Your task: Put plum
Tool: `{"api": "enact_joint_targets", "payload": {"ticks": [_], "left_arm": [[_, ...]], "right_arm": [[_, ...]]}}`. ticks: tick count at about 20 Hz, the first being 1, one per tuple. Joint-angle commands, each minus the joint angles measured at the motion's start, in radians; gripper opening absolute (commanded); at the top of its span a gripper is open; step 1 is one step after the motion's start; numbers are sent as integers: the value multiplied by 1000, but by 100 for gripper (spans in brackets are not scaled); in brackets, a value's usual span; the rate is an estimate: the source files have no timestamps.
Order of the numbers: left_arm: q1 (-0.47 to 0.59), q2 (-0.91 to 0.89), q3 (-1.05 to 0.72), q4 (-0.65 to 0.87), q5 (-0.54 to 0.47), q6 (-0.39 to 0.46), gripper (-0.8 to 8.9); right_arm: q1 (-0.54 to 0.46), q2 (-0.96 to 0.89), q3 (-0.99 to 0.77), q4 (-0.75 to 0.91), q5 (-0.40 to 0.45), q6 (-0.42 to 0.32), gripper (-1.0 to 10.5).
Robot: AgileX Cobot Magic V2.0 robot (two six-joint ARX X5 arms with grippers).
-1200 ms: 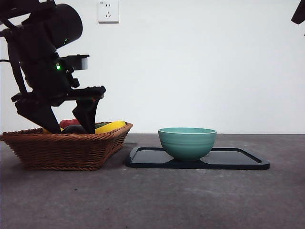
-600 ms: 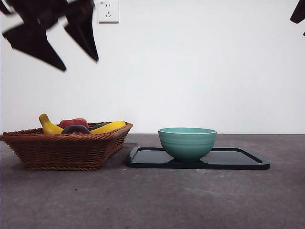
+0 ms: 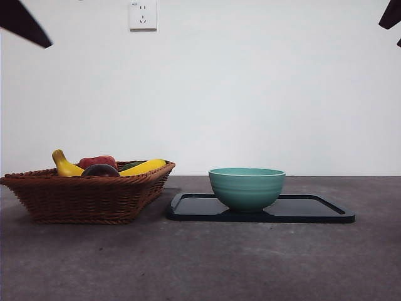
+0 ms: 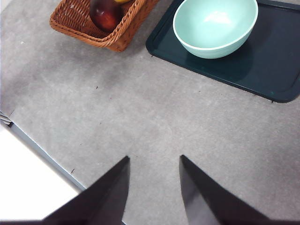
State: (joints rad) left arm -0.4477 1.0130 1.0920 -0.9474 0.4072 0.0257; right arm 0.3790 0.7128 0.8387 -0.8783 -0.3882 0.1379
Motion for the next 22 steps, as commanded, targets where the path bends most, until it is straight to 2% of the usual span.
{"api": "enact_joint_targets", "payload": {"ticks": [1,11,16,18,22], "left_arm": [[-5,6,18,-25,14,59,405],[-5,6,18,-21,40,62,405],[-5,6,18,-2,40,61,405],[-5,6,18,5,40,61,405],[-5,6,18,4,40,61,405]], "right_arm": [[4,4,5,10,3,14,169],[4,5,5,11,3,21,169],[2,32,6,111,56,148,204],[-11,93,20,173,56,175,248],[-60,315,148,207,56,153,257]]}}
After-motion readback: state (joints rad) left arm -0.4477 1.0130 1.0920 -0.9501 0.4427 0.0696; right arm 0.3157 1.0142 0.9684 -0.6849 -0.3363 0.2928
